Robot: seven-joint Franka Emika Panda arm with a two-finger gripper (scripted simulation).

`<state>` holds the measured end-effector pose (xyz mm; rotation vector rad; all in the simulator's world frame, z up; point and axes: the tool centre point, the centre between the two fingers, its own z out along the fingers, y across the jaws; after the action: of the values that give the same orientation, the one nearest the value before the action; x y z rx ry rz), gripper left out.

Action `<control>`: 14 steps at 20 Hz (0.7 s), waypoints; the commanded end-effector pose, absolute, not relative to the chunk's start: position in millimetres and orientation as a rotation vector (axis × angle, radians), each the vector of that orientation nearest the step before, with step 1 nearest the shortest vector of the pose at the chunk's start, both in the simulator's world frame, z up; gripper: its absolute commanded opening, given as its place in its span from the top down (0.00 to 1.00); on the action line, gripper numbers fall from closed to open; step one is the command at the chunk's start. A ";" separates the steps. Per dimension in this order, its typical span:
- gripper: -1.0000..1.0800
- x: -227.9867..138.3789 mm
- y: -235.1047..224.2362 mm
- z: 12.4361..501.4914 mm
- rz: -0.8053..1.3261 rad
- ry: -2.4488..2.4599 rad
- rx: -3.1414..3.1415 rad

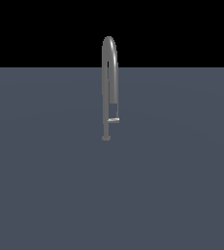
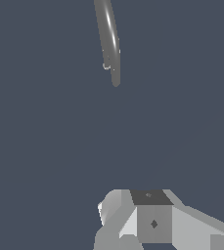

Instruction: Turn on the faucet by rotating a designated handle.

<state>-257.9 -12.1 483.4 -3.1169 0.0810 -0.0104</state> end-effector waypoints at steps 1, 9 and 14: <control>1.00 -257.9 -12.1 483.4 -0.010 0.081 -3.117; 1.00 -249.3 -10.9 482.2 0.022 0.107 -3.100; 1.00 -235.1 -9.2 479.9 0.076 0.149 -3.070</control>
<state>-239.8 -9.7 480.8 -3.0795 0.1349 0.0580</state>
